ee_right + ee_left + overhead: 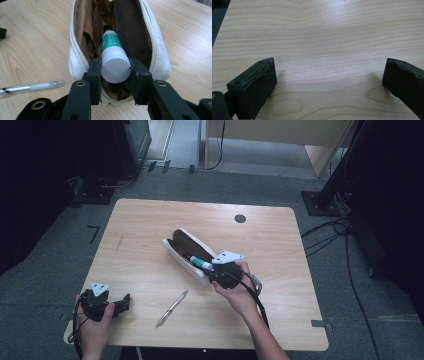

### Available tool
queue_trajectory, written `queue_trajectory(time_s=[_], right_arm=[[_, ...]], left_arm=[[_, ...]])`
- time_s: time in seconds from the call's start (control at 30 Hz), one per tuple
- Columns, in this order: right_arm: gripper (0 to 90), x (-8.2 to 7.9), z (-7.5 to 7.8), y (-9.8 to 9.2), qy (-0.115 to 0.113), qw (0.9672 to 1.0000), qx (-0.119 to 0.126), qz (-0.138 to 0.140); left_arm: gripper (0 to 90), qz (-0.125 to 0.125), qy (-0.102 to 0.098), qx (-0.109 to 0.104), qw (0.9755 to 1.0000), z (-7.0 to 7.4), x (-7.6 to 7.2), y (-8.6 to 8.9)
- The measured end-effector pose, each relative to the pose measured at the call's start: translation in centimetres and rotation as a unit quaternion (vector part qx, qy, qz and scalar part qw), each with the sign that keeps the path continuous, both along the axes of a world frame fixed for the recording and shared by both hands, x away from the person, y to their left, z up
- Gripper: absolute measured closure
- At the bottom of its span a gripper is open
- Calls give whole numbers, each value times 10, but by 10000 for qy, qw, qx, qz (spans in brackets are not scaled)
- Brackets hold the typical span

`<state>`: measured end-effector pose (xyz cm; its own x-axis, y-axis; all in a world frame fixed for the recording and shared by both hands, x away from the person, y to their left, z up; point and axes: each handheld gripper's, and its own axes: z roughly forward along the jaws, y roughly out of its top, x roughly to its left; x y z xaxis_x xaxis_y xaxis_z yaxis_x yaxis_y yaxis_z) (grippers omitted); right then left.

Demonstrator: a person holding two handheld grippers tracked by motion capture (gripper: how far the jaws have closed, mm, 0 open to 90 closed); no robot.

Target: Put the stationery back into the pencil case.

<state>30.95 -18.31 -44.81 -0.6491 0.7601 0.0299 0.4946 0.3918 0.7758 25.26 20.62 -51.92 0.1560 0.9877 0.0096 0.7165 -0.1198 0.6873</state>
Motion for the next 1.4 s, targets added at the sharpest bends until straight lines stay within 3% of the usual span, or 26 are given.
queue_trajectory(time_s=[0.13,0.43,0.87,1.17,1.4], right_arm=[[656,2,-1,4,8,10000,-64,-18],[659,-3,9,13,-491,9987,-87,-47],[657,11,0,23,-393,9992,-113,-36],[657,20,-13,29,-368,9987,-343,86],[657,13,-7,23,-387,9985,-372,121]], left_arm=[[0,3,-1,-3,10000,0,0,0],[0,8,-10,-7,10000,0,0,0],[0,6,-4,-2,10000,0,0,0],[0,8,-7,-7,10000,0,0,0],[0,6,-4,-7,10000,0,0,0]])
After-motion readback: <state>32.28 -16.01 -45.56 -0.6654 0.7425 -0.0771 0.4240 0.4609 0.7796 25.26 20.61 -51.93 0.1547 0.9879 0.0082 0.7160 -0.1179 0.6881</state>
